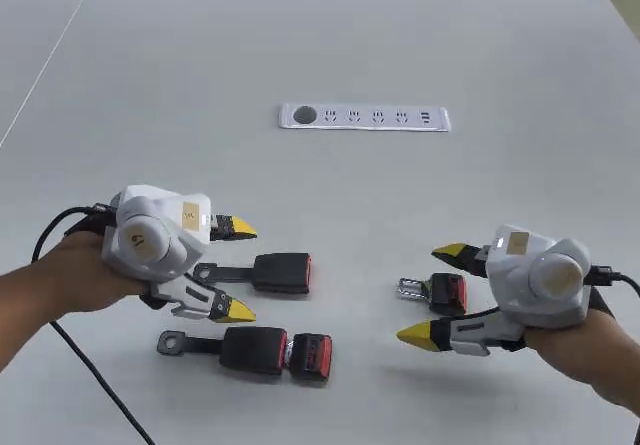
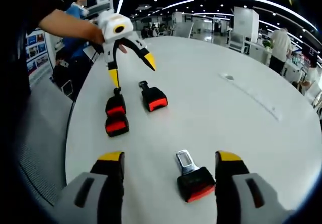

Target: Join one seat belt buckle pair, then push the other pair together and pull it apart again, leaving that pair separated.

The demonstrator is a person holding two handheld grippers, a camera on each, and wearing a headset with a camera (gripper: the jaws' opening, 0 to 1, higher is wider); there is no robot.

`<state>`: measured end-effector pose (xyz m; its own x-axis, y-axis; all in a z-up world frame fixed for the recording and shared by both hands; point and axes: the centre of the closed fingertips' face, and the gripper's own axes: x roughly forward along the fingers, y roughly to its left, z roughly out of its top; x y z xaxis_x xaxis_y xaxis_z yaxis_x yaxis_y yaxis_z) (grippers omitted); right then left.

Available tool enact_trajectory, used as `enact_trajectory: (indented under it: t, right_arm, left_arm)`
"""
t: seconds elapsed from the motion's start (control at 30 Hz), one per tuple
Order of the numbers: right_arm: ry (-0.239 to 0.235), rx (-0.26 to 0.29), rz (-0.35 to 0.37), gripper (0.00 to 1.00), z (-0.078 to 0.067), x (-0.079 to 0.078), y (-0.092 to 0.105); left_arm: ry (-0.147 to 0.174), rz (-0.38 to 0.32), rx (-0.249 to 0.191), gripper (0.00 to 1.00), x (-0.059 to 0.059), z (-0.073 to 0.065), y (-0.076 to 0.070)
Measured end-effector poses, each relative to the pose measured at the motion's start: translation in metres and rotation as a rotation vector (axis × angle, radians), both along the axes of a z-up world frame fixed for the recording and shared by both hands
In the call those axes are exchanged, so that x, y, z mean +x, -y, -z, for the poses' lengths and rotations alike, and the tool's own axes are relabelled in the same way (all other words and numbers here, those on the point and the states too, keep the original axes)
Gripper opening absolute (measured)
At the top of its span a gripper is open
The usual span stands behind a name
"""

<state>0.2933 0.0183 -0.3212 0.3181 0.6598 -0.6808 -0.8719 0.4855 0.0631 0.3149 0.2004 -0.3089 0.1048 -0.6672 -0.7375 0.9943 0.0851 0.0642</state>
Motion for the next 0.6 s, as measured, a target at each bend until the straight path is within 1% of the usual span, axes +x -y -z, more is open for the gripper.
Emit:
enact_trajectory:
  t: [0.07, 0.13, 0.2, 0.23, 0.27, 0.3, 0.37, 0.43, 0.5, 0.57, 0.6]
  right_arm:
    - [-0.025, -0.012, -0.003, 0.77, 0.006, 0.001, 0.008]
    - [-0.037, -0.021, -0.019, 0.77, 0.010, 0.001, 0.012]
    - [-0.075, -0.024, -0.034, 0.76, 0.016, 0.000, 0.017]
    - [-0.087, -0.030, -0.030, 0.76, 0.019, 0.002, 0.020]
    - [-0.087, -0.036, -0.032, 0.76, 0.021, 0.003, 0.022]
    - [-0.086, -0.041, -0.037, 0.76, 0.022, 0.004, 0.023]
    - [-0.112, -0.047, -0.053, 0.76, 0.026, 0.007, 0.028]
    - [-0.107, -0.070, -0.062, 0.75, 0.029, 0.009, 0.033]
    - [-0.122, -0.073, -0.071, 0.75, 0.032, 0.010, 0.035]
    - [-0.133, -0.073, -0.082, 0.73, 0.032, 0.009, 0.035]
    - [-0.136, -0.075, -0.090, 0.71, 0.033, 0.009, 0.035]
  left_arm:
    - [0.000, 0.001, 0.006, 0.63, 0.003, -0.001, 0.001]
    - [-0.012, 0.007, 0.005, 0.63, 0.006, 0.000, 0.004]
    - [-0.024, 0.017, 0.008, 0.63, 0.008, 0.005, 0.006]
    - [-0.037, 0.016, 0.017, 0.63, 0.009, 0.011, 0.007]
    - [-0.047, 0.016, 0.029, 0.63, 0.010, 0.015, 0.007]
    - [-0.047, 0.025, 0.035, 0.63, 0.011, 0.018, 0.010]
    - [-0.062, 0.029, 0.031, 0.63, 0.012, 0.021, 0.014]
    - [-0.081, 0.025, 0.030, 0.63, 0.013, 0.026, 0.018]
    - [-0.108, 0.025, 0.026, 0.63, 0.012, 0.030, 0.020]
    - [-0.105, 0.020, 0.032, 0.62, 0.016, 0.033, 0.020]
    - [-0.112, 0.021, 0.029, 0.62, 0.016, 0.034, 0.020]
